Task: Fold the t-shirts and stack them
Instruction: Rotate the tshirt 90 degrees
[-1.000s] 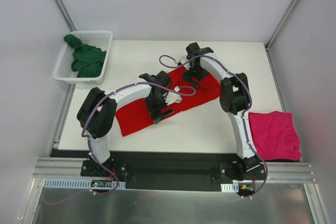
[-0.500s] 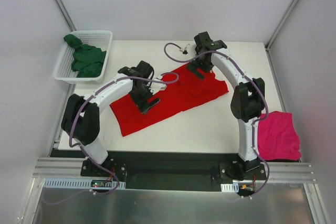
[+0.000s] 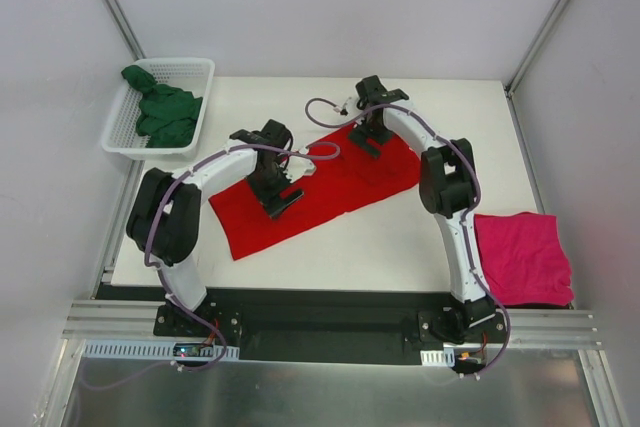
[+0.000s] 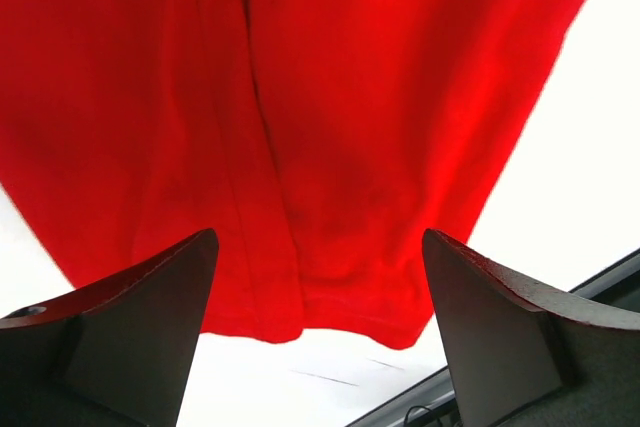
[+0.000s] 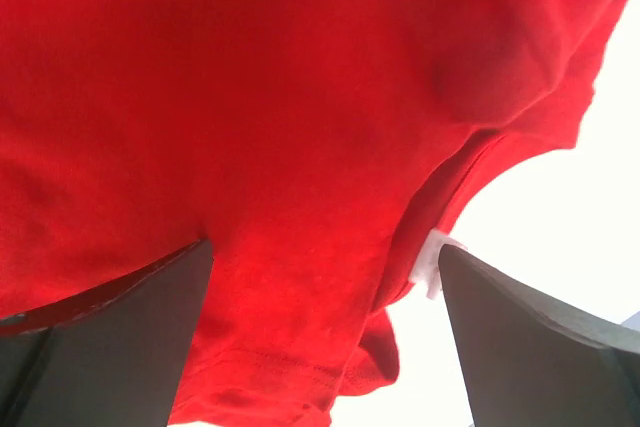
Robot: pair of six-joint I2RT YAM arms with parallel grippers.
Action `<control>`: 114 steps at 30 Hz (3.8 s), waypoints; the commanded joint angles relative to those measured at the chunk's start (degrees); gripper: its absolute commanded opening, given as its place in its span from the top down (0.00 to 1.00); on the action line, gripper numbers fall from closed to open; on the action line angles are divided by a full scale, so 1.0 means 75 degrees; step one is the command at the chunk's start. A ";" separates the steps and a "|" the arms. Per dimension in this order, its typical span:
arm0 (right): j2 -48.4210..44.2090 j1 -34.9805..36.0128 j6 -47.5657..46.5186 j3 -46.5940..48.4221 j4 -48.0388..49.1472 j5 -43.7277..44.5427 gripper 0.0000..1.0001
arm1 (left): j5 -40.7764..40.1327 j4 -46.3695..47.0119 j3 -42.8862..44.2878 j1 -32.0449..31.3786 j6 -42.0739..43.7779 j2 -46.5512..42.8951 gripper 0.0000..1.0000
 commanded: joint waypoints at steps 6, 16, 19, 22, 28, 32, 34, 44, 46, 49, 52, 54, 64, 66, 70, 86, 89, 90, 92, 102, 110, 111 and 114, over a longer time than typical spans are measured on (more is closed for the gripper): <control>0.0142 0.0018 -0.0391 -0.0019 -0.0127 0.0406 0.00 | 0.0728 -0.0012 0.0254 0.0503 0.0327 0.1172 0.17; 0.0212 0.0042 -0.0344 0.0086 -0.0046 0.0757 0.00 | 0.1267 -0.0082 0.0045 0.0317 0.0046 0.1292 0.17; 0.0364 0.0077 -0.0426 0.0168 0.0118 0.0945 0.00 | 0.1349 -0.0246 -0.0237 0.0025 -0.0001 0.1023 0.17; 0.0540 0.0112 -0.0554 0.0332 0.0235 0.1050 0.00 | 0.1478 -0.0445 -0.0436 -0.0269 -0.0106 0.0835 0.16; 0.0903 0.0287 -0.0812 0.0637 0.0551 0.1180 0.00 | 0.1947 -0.0715 -0.0052 -0.0844 -0.0446 0.0938 0.16; 0.1114 0.0475 -0.0836 0.0894 0.0728 0.1156 0.00 | 0.2146 -0.0902 0.0570 -0.1078 -0.0540 0.1372 0.16; 0.1196 0.0569 -0.0859 0.0953 0.0903 0.1074 0.03 | 0.2287 -0.0926 0.0932 -0.1265 -0.0517 0.1594 0.16; 0.1466 0.1014 -0.1257 0.1375 0.2133 0.1004 0.04 | 0.2685 -0.1008 0.2036 -0.2074 -0.0364 0.2310 0.16; 0.1455 0.1061 -0.1573 0.1270 0.2602 0.1039 0.03 | 0.2779 -0.1078 0.2141 -0.2191 -0.0434 0.2404 0.16; 0.1548 0.1096 -0.1867 0.1375 0.2837 0.1238 0.04 | 0.2803 -0.1196 0.1909 -0.2215 -0.0446 0.2218 0.16; 0.1607 0.1073 -0.2042 0.1399 0.2943 0.1343 0.04 | 0.2779 -0.1184 0.1417 -0.2227 -0.0458 0.1842 0.16; 0.1665 0.1061 -0.2148 0.1399 0.3082 0.1390 0.04 | 0.2779 -0.1184 0.1275 -0.2297 -0.0551 0.1702 0.16; 0.1748 0.1038 -0.2758 0.1377 0.4277 0.1507 0.03 | 0.2721 -0.1301 0.1262 -0.3104 -0.1232 0.1373 0.16; 0.1432 0.0979 -0.2618 0.1037 0.4721 0.1461 0.03 | 0.2627 -0.1336 0.1367 -0.3188 -0.1197 0.1373 0.15; 0.0753 0.0885 -0.2067 0.0836 0.4702 0.1308 0.04 | 0.2674 -0.1558 0.1684 -0.3211 -0.1068 0.1256 0.15; -0.0961 0.0253 -0.1222 -0.0652 0.1713 0.1459 0.03 | 0.2381 -0.1407 0.1380 -0.1770 -0.0529 0.0563 0.17; -0.0726 0.0077 -0.1316 -0.0594 0.1677 0.1613 0.04 | 0.2299 -0.1243 0.1321 -0.1676 -0.0306 0.0798 0.17; -0.0656 0.0030 -0.1317 -0.0559 0.1677 0.1590 0.03 | 0.2310 -0.1185 0.1356 -0.1653 -0.0224 0.0857 0.17; -0.0387 -0.0052 -0.1444 -0.0430 0.1677 0.1659 0.03 | 0.2346 -0.1161 0.1450 -0.1606 -0.0189 0.1032 0.17; 0.0540 -0.0075 -0.1703 0.0449 0.1314 0.1496 0.03 | 0.2627 -0.0997 0.1615 -0.1594 -0.0270 0.1794 0.18; 0.0892 -0.0040 -0.1855 0.0742 0.1373 0.1659 0.03 | 0.2931 -0.0997 0.0866 -0.1875 -0.0434 0.1386 0.18; 0.0927 -0.0029 -0.1879 0.0766 0.1396 0.1683 0.03 | 0.3013 -0.1008 0.0795 -0.1957 -0.0458 0.1303 0.18; 0.1009 0.0006 -0.2101 0.0801 0.1548 0.1754 0.03 | 0.3095 -0.1008 0.0537 -0.2086 -0.0575 0.1081 0.18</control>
